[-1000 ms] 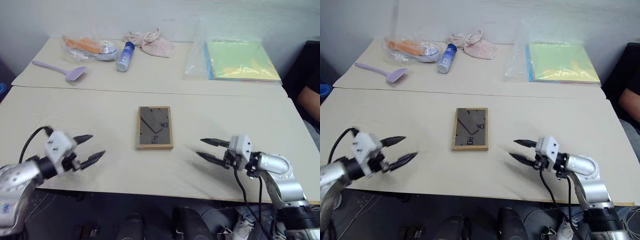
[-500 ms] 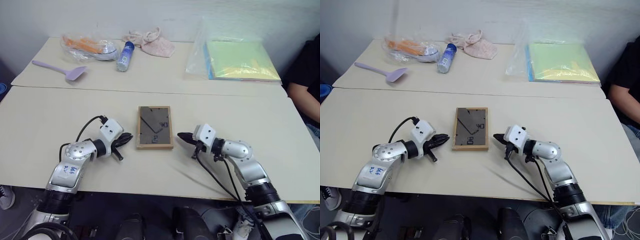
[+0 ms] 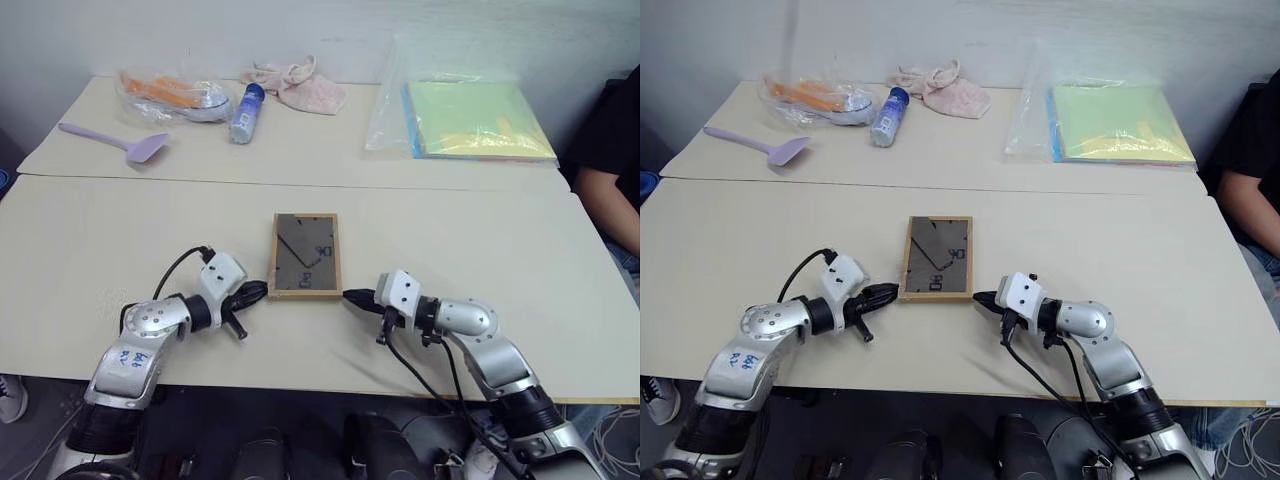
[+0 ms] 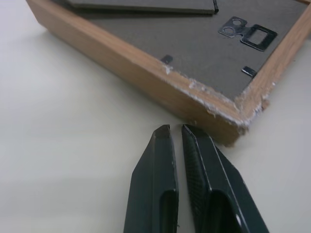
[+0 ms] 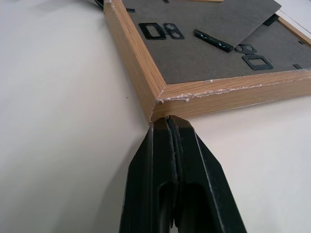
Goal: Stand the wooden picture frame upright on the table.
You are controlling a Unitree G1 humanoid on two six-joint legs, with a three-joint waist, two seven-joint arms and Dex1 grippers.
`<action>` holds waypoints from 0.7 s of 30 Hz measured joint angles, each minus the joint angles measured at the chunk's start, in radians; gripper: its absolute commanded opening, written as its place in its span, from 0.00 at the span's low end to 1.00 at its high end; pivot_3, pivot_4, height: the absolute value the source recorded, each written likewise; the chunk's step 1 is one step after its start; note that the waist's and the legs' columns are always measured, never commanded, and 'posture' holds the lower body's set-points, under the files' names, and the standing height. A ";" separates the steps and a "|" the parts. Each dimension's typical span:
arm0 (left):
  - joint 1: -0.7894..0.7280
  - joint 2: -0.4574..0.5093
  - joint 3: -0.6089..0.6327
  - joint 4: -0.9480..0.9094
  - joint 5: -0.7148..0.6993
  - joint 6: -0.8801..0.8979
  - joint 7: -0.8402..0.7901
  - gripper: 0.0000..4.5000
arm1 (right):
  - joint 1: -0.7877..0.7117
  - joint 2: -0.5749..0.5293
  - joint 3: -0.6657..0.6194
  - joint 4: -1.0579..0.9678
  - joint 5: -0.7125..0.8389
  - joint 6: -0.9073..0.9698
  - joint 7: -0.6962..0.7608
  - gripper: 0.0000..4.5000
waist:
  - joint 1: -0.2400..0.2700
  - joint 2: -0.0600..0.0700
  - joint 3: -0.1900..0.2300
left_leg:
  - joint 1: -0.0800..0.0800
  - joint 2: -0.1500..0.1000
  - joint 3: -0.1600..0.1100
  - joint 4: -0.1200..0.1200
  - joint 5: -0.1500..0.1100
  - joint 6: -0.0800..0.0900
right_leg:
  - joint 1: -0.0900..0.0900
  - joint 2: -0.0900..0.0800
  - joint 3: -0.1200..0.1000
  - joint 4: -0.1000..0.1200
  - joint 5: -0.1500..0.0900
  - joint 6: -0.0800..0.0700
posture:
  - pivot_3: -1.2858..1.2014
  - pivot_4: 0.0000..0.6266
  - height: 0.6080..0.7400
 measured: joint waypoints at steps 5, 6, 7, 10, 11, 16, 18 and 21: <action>-0.068 0.020 0.210 0.034 -0.259 0.439 -0.007 0.49 | -0.028 -0.060 -0.021 0.023 0.008 0.000 0.033 0.00 | 0.000 0.000 0.000 | 0.000 0.000 -0.001 0.001 0.000 0.000 | 0.000 0.000 0.000 0.000 0.000 0.000 | 0.52 0.24 1.00; -0.109 0.021 0.251 0.054 -0.327 0.573 -0.010 0.57 | -0.046 -0.061 -0.024 0.036 0.007 -0.003 0.037 0.00 | 0.000 0.000 0.000 | 0.000 0.000 -0.001 0.001 0.000 0.000 | 0.000 0.000 0.000 0.001 0.000 0.000 | 0.52 0.24 1.00; -0.163 0.020 0.288 0.081 -0.397 0.721 -0.014 0.63 | -0.074 -0.060 -0.024 0.058 0.004 -0.009 0.038 0.00 | -0.001 0.000 0.000 | 0.000 0.000 -0.001 0.002 0.000 0.000 | 0.000 0.000 0.000 0.001 0.000 0.000 | 0.52 0.24 1.00; -0.293 0.005 0.349 0.147 -0.487 0.974 0.005 0.84 | -0.123 -0.049 -0.020 0.096 -0.008 -0.025 0.037 0.00 | 0.000 0.000 0.000 | -0.001 -0.001 -0.001 0.001 0.000 0.000 | 0.000 0.001 -0.001 0.001 0.000 0.000 | 0.52 0.24 1.00; -0.336 0.006 0.346 0.193 -0.493 1.016 0.028 0.90 | -0.137 -0.043 -0.011 0.111 -0.016 -0.027 0.036 0.00 | 0.001 -0.001 0.000 | -0.001 -0.001 -0.002 0.002 0.000 0.000 | 0.000 0.001 -0.001 0.001 0.000 0.000 | 0.52 0.24 1.00; -0.498 0.003 0.256 0.423 -0.553 1.086 0.136 1.00 | -0.170 -0.019 0.025 0.146 -0.059 -0.033 0.030 0.00 | 0.001 -0.001 0.000 | -0.001 -0.002 -0.002 0.002 0.000 -0.001 | 0.000 0.000 -0.001 0.001 0.000 0.000 | 0.52 0.24 1.00; -0.551 -0.002 0.204 0.476 -0.576 1.086 0.173 1.00 | -0.189 -0.006 0.039 0.150 -0.072 -0.027 0.027 0.00 | 0.001 -0.001 0.000 | -0.001 -0.002 -0.002 0.003 0.000 -0.001 | 0.000 0.000 -0.001 0.002 0.000 0.000 | 0.52 0.24 1.00; -0.595 -0.021 0.170 0.520 -0.594 1.085 0.205 1.00 | -0.195 0.005 0.042 0.149 -0.080 -0.015 0.018 0.00 | 0.002 -0.001 0.000 | -0.001 -0.002 -0.002 0.003 0.001 -0.001 | 0.000 0.000 -0.001 0.002 0.000 0.000 | 0.52 0.24 1.00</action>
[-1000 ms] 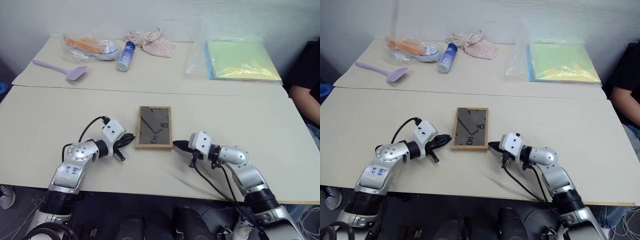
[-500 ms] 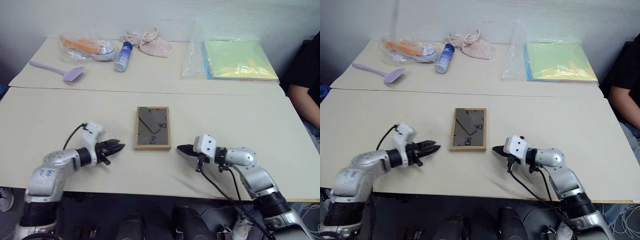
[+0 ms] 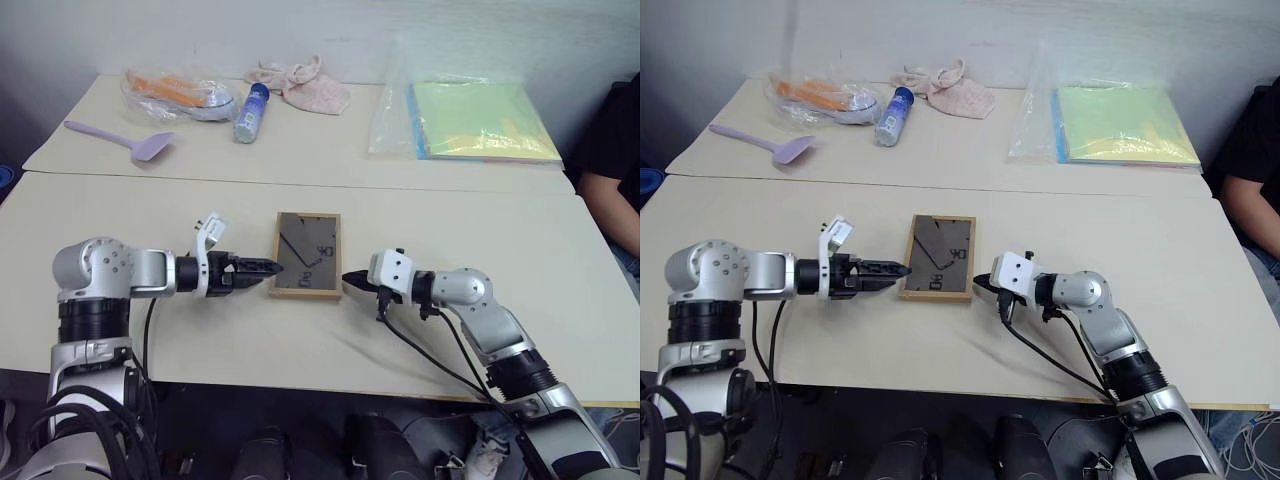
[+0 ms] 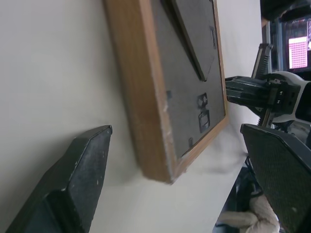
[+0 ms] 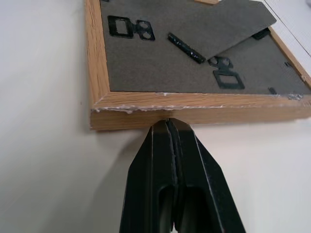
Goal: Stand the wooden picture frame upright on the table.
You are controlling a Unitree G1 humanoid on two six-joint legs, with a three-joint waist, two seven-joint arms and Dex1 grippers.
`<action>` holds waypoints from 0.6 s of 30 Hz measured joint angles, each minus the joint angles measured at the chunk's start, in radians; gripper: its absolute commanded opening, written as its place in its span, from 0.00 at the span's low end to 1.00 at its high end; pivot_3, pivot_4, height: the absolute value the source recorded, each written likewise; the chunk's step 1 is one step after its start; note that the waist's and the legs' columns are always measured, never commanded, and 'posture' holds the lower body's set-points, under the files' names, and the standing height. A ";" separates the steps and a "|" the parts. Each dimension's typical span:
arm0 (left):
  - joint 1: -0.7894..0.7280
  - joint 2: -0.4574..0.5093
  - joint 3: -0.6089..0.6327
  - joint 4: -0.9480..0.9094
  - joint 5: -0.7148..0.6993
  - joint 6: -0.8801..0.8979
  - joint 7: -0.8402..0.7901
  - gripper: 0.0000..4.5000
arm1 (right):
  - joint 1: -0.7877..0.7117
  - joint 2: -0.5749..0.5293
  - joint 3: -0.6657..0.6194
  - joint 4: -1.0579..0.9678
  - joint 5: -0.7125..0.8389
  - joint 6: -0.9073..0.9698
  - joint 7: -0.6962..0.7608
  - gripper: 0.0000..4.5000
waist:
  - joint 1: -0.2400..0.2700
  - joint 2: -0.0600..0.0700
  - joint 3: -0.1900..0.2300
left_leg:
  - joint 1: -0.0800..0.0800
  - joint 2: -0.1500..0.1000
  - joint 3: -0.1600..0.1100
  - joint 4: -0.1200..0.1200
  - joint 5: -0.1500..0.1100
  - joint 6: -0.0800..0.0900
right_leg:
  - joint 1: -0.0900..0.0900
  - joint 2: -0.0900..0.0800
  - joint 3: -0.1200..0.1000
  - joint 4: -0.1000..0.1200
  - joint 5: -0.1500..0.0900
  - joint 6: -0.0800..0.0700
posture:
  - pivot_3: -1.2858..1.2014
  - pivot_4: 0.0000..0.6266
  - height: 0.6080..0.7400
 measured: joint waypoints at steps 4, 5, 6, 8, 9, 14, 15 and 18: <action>-0.043 -0.029 -0.019 0.059 -0.009 -0.001 0.027 1.00 | -0.001 0.005 0.000 -0.003 -0.013 0.020 -0.012 0.00 | 0.002 0.000 0.000 | 0.000 0.000 0.000 0.000 0.000 0.000 | 0.000 0.000 0.000 0.000 0.000 0.000 | 0.52 0.24 1.00; -0.048 -0.033 -0.023 0.066 -0.009 -0.001 0.029 1.00 | -0.001 0.005 0.000 -0.005 -0.014 0.022 -0.013 0.00 | 0.002 0.000 0.000 | 0.000 0.000 0.000 0.000 0.000 0.000 | 0.000 0.000 0.000 0.000 0.000 0.000 | 0.52 0.24 1.00; -0.058 -0.042 -0.031 0.080 -0.010 -0.002 0.029 1.00 | -0.001 0.005 0.000 -0.010 -0.018 0.028 -0.016 0.00 | 0.002 0.000 0.000 | 0.000 -0.001 0.000 0.001 0.000 0.000 | 0.000 0.000 0.000 0.000 0.000 0.000 | 0.52 0.24 1.00; -0.080 -0.055 -0.038 0.108 -0.010 -0.002 0.038 1.00 | -0.001 0.005 0.000 -0.014 -0.023 0.040 -0.020 0.00 | 0.004 0.000 0.000 | 0.000 -0.001 0.000 0.001 0.000 0.000 | 0.001 0.000 0.000 0.000 0.000 0.000 | 0.52 0.24 1.00; -0.088 -0.065 -0.037 0.123 -0.010 -0.002 0.041 1.00 | 0.000 0.005 0.001 -0.015 -0.024 0.042 -0.021 0.00 | 0.005 0.000 0.000 | 0.000 -0.001 0.000 0.001 0.000 0.000 | 0.001 0.000 0.000 0.000 0.000 0.000 | 0.52 0.24 1.00; -0.106 -0.118 -0.009 0.170 0.006 -0.002 0.069 0.74 | 0.000 0.005 0.002 -0.020 -0.036 0.042 -0.024 0.00 | 0.007 0.000 0.000 | 0.000 -0.001 0.000 0.001 0.000 0.000 | 0.000 0.000 -0.001 0.000 0.000 0.000 | 0.52 0.24 1.00; -0.106 -0.121 -0.006 0.172 0.009 -0.001 0.073 0.68 | 0.000 0.005 0.002 -0.020 -0.036 0.042 -0.025 0.00 | 0.006 0.000 0.000 | 0.000 -0.001 0.000 0.001 0.000 0.000 | 0.000 0.000 -0.001 0.000 0.000 0.000 | 0.52 0.24 1.00; -0.094 -0.132 0.010 0.178 0.016 0.002 0.079 0.46 | 0.000 0.005 0.002 -0.020 -0.037 0.042 -0.026 0.00 | 0.000 0.000 0.000 | 0.000 -0.001 0.000 0.001 0.000 -0.001 | 0.000 0.001 -0.001 0.000 0.000 0.000 | 0.52 0.24 1.00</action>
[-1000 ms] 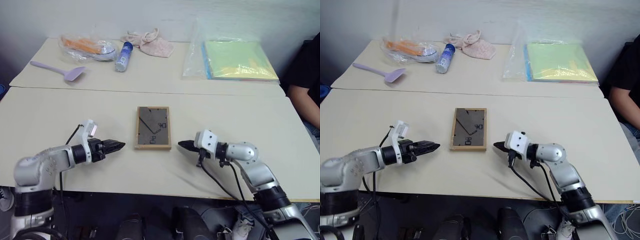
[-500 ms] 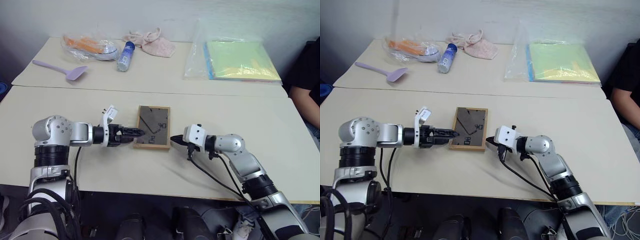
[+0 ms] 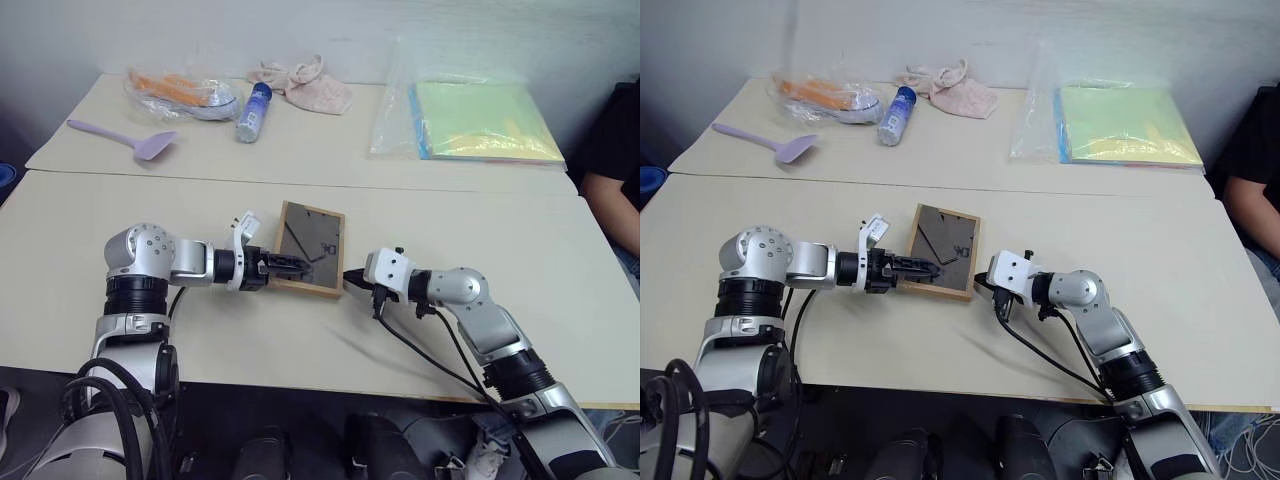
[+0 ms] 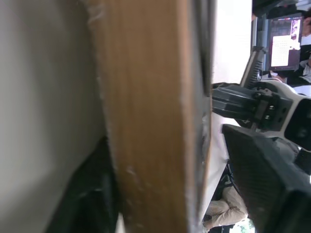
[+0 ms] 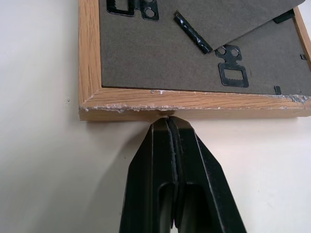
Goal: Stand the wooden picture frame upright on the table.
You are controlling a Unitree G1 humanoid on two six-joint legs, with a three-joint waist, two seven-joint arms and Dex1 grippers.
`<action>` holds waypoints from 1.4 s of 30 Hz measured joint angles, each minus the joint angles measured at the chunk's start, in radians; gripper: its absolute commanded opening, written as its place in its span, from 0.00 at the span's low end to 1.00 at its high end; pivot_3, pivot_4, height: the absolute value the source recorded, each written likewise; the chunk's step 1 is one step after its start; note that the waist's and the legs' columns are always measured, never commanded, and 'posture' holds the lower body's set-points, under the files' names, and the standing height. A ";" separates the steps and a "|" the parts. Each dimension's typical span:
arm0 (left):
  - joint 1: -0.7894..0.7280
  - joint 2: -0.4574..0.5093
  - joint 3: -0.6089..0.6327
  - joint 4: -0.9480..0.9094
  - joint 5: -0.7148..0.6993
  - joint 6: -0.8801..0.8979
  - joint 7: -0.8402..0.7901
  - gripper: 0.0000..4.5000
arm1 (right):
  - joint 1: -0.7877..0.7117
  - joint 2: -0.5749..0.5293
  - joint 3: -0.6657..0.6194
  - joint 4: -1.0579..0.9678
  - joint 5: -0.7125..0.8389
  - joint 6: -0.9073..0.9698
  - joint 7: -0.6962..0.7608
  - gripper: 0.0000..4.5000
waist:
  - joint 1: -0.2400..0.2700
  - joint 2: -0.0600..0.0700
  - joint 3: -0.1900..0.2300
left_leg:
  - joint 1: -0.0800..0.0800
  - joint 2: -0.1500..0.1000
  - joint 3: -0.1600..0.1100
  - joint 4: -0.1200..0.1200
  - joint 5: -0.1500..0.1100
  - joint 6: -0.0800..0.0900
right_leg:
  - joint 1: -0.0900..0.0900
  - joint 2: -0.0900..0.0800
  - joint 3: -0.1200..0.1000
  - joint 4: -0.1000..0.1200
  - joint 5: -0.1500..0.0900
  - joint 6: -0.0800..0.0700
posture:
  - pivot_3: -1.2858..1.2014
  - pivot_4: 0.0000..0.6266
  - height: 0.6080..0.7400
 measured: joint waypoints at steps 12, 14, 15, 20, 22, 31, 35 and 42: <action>0.261 0.010 0.003 -0.361 -0.021 -0.239 -0.156 0.28 | -0.031 -0.033 -0.198 -0.157 0.433 0.346 0.160 0.46 | -0.006 0.000 0.000 | 0.001 0.002 0.000 0.000 0.001 -0.003 | 0.000 0.001 0.001 -0.001 0.000 0.000 | 0.52 0.24 1.00; 0.298 0.042 -0.045 -0.439 0.002 -0.311 -0.205 0.28 | -0.077 -0.027 -0.213 -0.176 0.483 0.421 0.153 0.62 | -0.003 0.000 0.000 | 0.002 0.002 0.000 -0.001 0.001 -0.003 | 0.000 0.001 0.001 -0.001 -0.001 -0.002 | 0.52 0.24 1.00; 0.312 0.058 -0.066 -0.466 0.011 -0.342 -0.226 0.28 | -0.096 -0.009 -0.214 -0.171 0.495 0.451 0.136 0.71 | -0.003 0.000 0.000 | 0.002 0.002 0.000 -0.001 0.001 -0.004 | 0.000 0.001 0.001 -0.001 -0.001 -0.002 | 0.52 0.24 1.00; 0.329 0.074 -0.133 -0.524 0.051 -0.438 -0.273 0.28 | -0.198 0.070 -0.174 -0.095 0.471 0.499 0.070 0.85 | -0.001 0.000 0.000 | 0.000 0.002 0.000 -0.002 0.001 -0.003 | -0.001 0.001 0.001 0.001 -0.001 -0.002 | 0.52 0.24 1.00; 0.330 0.074 -0.145 -0.524 0.060 -0.458 -0.283 0.28 | -0.218 0.092 -0.152 -0.073 0.452 0.497 0.058 0.85 | 0.001 0.000 0.000 | -0.001 0.001 -0.001 -0.001 0.000 -0.002 | -0.001 0.000 0.000 0.001 -0.001 -0.002 | 0.52 0.24 1.00; 0.332 0.074 -0.140 -0.528 0.064 -0.455 -0.283 0.28 | -0.194 0.099 -0.134 -0.136 0.481 0.515 0.123 0.85 | 0.000 0.000 0.000 | -0.001 0.001 -0.001 -0.001 0.000 0.000 | -0.001 0.000 0.000 0.000 -0.001 -0.001 | 0.52 0.24 1.00; 0.332 0.073 -0.122 -0.526 0.052 -0.430 -0.275 0.28 | -0.151 0.053 -0.134 -0.191 0.492 0.495 0.176 0.85 | -0.001 0.000 0.000 | -0.002 0.001 -0.001 -0.001 0.000 0.000 | -0.001 0.000 0.000 0.000 0.000 -0.001 | 0.52 0.24 1.00; 0.337 0.047 -0.096 -0.525 0.006 -0.372 -0.267 0.28 | -0.099 -0.011 -0.134 -0.201 0.474 0.348 0.268 0.85 | -0.001 0.000 0.000 | -0.002 0.001 -0.001 -0.001 0.000 0.000 | -0.001 0.000 0.000 -0.001 0.000 -0.001 | 0.52 0.24 1.00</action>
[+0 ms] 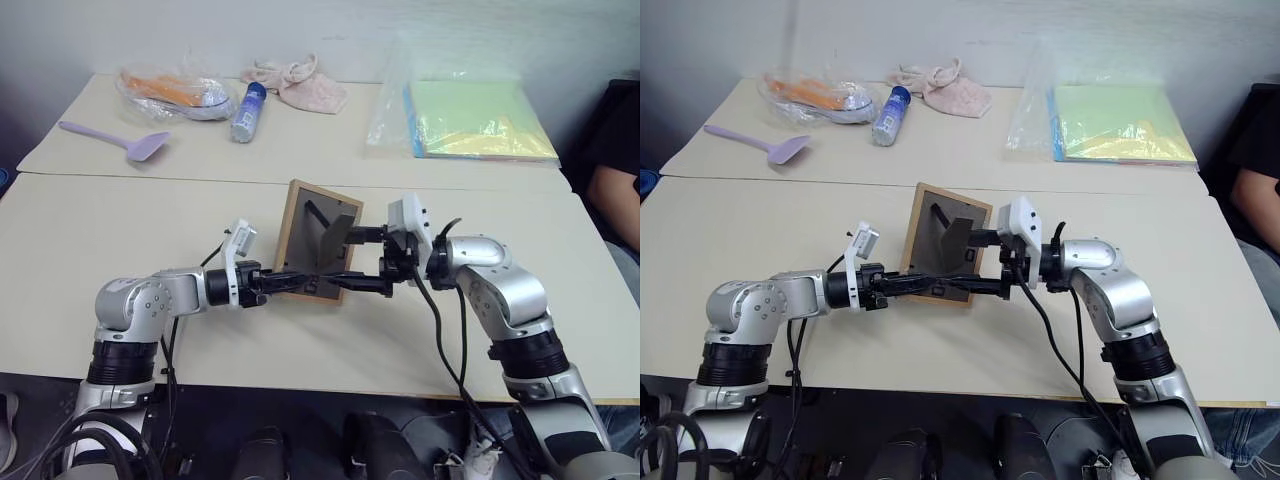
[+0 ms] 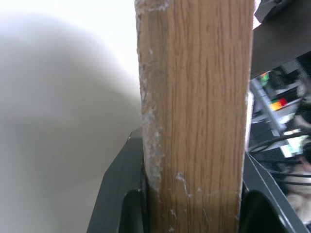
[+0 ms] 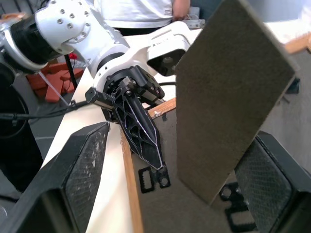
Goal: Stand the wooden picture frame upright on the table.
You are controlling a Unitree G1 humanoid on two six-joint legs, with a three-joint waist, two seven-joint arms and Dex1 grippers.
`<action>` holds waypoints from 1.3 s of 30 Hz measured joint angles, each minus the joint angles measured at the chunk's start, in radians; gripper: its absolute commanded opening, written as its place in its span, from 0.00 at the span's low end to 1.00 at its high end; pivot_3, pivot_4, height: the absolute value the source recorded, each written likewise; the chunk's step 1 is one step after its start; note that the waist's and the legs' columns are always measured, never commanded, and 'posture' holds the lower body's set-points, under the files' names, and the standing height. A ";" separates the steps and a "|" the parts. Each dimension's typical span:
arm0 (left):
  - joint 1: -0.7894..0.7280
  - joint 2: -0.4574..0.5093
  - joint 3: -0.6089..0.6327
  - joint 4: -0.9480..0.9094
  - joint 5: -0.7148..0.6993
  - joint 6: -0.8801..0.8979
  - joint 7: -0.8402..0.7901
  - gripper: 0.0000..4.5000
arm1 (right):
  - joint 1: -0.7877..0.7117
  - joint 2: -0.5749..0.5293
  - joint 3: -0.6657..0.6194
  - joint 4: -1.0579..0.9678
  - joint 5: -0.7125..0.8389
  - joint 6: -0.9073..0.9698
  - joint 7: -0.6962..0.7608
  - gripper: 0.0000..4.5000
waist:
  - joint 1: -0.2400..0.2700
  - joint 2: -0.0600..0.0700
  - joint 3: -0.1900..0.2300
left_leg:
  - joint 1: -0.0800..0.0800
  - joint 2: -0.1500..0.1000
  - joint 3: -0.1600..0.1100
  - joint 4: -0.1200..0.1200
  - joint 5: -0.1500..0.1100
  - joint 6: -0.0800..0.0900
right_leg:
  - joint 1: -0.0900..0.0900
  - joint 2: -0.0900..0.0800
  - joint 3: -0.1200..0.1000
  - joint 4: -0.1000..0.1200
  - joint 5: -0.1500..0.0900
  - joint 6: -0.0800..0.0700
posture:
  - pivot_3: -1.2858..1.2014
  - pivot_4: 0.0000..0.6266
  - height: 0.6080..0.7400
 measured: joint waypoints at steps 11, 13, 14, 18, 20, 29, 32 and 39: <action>-0.153 0.129 0.172 0.289 -0.416 0.373 0.168 0.28 | 0.015 -0.067 -0.112 0.293 -0.201 -0.909 0.117 0.85 | -0.007 0.000 0.000 | 0.002 0.000 0.000 -0.001 0.000 -0.001 | 0.000 0.000 0.001 0.000 0.000 0.001 | 0.52 0.24 1.00; -0.151 0.178 0.098 0.337 -0.528 0.378 0.222 0.28 | -0.006 -0.066 -0.106 0.393 -0.298 -1.105 0.074 0.85 | -0.007 0.000 0.000 | 0.002 0.000 0.000 0.000 0.000 -0.001 | 0.000 0.000 0.001 0.000 0.000 0.001 | 0.52 0.24 1.00; -0.151 0.189 0.063 0.360 -0.595 0.381 0.253 0.28 | -0.025 -0.055 -0.102 0.439 -0.352 -1.192 0.034 0.85 | -0.008 0.000 0.000 | 0.002 0.000 0.000 0.000 0.000 -0.001 | 0.000 0.000 0.001 0.001 0.000 0.001 | 0.52 0.24 1.00; -0.153 0.196 -0.015 0.414 -0.803 0.380 0.375 0.28 | -0.090 0.006 -0.099 0.550 -0.548 -1.420 -0.158 0.85 | -0.008 0.000 0.000 | 0.002 0.001 0.000 0.001 0.001 -0.002 | 0.000 0.000 0.001 0.001 0.000 0.000 | 0.52 0.24 1.00; -0.153 0.218 -0.039 0.438 -0.880 0.371 0.425 0.28 | -0.104 0.015 -0.098 0.592 -0.629 -1.475 -0.240 0.85 | -0.007 0.000 0.000 | 0.002 0.001 0.000 0.001 0.001 -0.002 | 0.000 0.000 0.001 0.001 0.000 0.000 | 0.52 0.24 1.00; -0.137 0.230 -0.133 0.441 -1.114 0.294 0.562 0.28 | -0.141 0.039 -0.005 0.692 -0.851 -1.570 -0.502 0.44 | -0.008 0.000 0.000 | 0.002 0.000 0.000 0.001 0.001 -0.001 | 0.000 0.000 0.001 0.001 0.000 0.000 | 0.52 0.24 1.00; -0.137 0.240 -0.137 0.434 -1.118 0.293 0.562 0.28 | -0.144 0.025 0.018 0.693 -0.882 -1.577 -0.570 0.44 | -0.008 0.000 0.000 | 0.002 0.000 0.000 0.001 0.001 -0.001 | 0.001 0.000 0.001 0.001 0.000 0.000 | 0.52 0.24 1.00; -0.131 0.240 -0.138 0.432 -1.118 0.286 0.555 0.28 | -0.167 -0.003 0.068 0.719 -0.925 -1.591 -0.672 0.39 | -0.009 0.000 0.000 | 0.002 0.000 0.000 0.001 0.001 -0.001 | 0.001 0.000 0.001 0.001 0.000 0.000 | 0.52 0.24 1.00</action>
